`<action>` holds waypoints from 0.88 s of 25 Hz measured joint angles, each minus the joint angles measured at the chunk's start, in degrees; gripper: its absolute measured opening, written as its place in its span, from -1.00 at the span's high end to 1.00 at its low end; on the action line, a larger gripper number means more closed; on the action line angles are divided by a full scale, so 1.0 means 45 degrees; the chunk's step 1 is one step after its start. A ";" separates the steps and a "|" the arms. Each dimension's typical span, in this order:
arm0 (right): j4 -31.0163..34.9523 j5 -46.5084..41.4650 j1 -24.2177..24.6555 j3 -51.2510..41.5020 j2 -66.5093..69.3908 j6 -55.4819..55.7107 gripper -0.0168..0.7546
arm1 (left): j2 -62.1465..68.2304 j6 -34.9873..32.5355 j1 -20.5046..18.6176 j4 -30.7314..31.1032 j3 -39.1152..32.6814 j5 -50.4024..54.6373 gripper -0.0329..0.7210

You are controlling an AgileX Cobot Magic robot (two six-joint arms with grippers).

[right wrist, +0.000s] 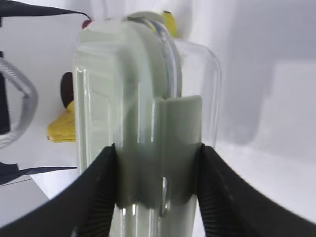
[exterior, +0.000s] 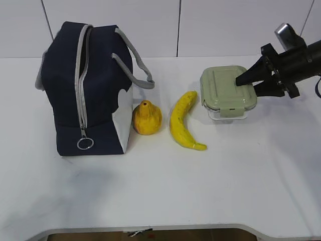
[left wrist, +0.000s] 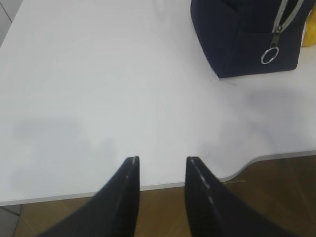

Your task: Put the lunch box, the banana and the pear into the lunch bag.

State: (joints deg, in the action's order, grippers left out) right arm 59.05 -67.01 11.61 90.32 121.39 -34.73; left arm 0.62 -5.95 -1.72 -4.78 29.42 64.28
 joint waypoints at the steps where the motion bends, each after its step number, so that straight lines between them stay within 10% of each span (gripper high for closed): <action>1: 0.0068 -0.0023 0.0000 0.0000 -0.0127 0.0000 -0.01 | 0.0000 0.0000 0.0000 0.0000 0.0000 0.0000 0.28; 22: 0.0817 -0.0164 -0.0774 -0.0024 -0.1535 0.0309 -0.01 | 0.0000 0.0000 0.0000 -0.0116 0.0000 0.0000 0.28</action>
State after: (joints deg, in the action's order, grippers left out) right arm 62.73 -67.74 8.13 90.21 114.48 -33.35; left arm 0.62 -5.95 -1.72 -5.30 29.42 64.28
